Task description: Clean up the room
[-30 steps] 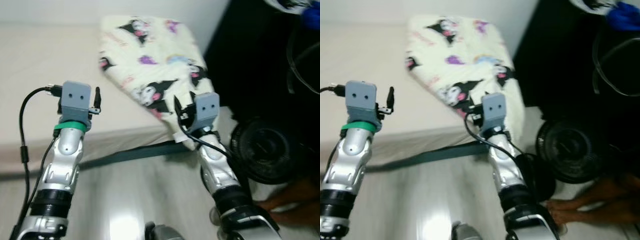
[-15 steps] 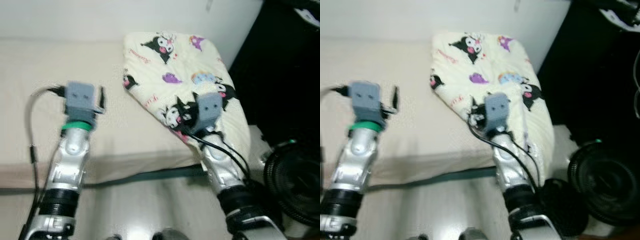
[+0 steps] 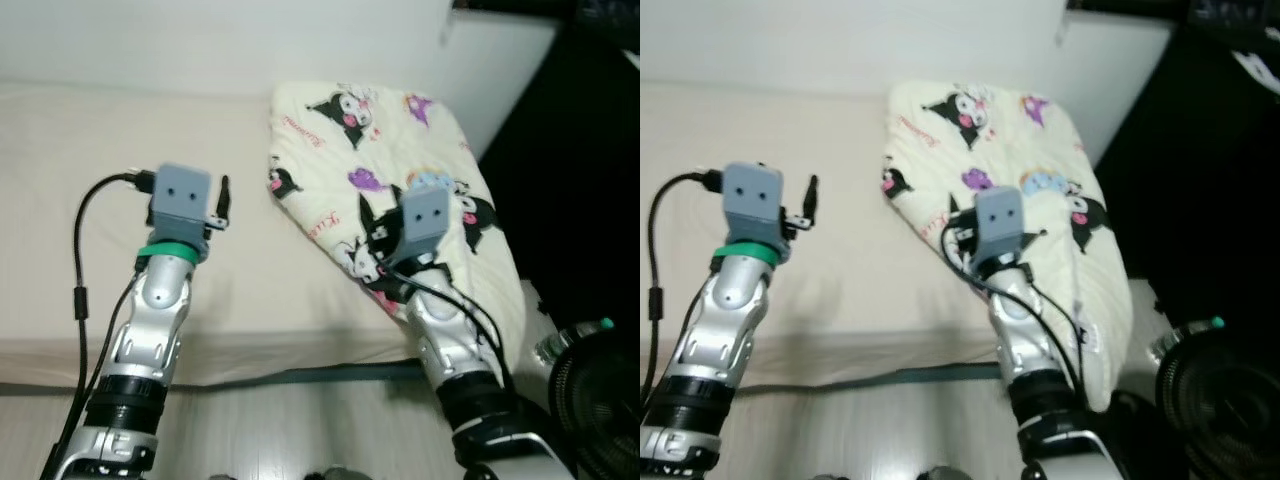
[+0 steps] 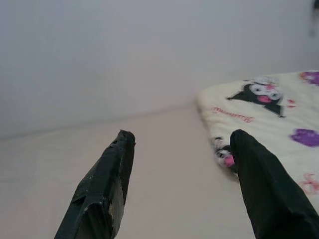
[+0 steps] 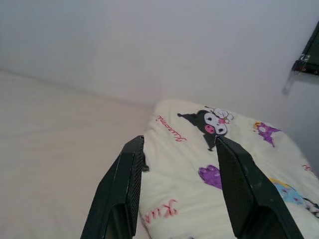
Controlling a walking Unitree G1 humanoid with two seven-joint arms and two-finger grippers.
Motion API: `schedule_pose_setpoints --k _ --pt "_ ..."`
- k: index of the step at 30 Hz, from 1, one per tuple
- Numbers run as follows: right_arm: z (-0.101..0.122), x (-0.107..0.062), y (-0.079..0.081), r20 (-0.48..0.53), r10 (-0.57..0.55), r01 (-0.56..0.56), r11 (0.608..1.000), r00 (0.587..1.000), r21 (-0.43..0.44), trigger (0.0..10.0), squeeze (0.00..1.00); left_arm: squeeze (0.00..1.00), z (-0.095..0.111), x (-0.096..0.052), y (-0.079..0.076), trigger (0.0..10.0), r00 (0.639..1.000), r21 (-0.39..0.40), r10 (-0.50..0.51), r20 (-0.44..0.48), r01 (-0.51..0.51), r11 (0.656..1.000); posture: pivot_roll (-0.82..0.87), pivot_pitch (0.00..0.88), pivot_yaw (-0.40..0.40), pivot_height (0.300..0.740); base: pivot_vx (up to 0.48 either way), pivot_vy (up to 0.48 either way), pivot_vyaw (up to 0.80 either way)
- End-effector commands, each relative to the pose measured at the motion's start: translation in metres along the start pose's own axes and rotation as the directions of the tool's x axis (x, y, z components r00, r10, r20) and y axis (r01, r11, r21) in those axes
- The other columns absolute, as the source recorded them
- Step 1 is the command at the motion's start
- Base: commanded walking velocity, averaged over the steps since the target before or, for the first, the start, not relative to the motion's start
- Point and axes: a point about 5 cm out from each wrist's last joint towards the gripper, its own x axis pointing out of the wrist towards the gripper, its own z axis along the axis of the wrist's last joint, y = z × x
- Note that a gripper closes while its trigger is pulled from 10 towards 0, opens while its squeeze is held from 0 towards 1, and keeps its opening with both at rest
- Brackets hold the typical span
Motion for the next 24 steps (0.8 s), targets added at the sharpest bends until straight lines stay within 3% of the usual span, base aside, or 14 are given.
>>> schedule_pose_setpoints --k 1,8,20,24 --pt "-0.008 -0.005 0.000 -0.038 -0.011 0.011 1.000 0.999 0.013 10.0 0.00 0.00 -0.004 -0.001 -0.001 10.0 1.000 -0.001 -0.004 -0.016 0.004 1.000 -0.05 0.051 -0.029 0.740 0.322 0.000 0.00" --pt "-0.011 -0.007 -0.003 -0.051 -0.031 0.032 0.999 0.998 0.012 10.0 0.00 0.00 -0.002 -0.003 -0.008 10.0 1.000 -0.002 -0.024 -0.007 0.024 1.000 -0.05 0.051 -0.029 0.740 0.296 0.000 0.00" --pt "-0.011 -0.006 -0.003 -0.054 -0.033 0.034 0.999 0.998 0.013 10.0 0.00 0.00 -0.002 -0.004 -0.016 10.0 0.999 -0.008 -0.047 -0.005 0.047 0.999 -0.06 0.054 -0.028 0.740 0.000 -0.394 0.00" --pt "-0.012 -0.007 -0.004 -0.057 -0.035 0.035 0.999 0.998 0.011 10.0 0.00 0.00 -0.003 -0.004 -0.015 10.0 0.999 -0.018 -0.043 -0.020 0.043 0.999 -0.06 0.054 -0.028 0.740 0.000 0.000 0.00"
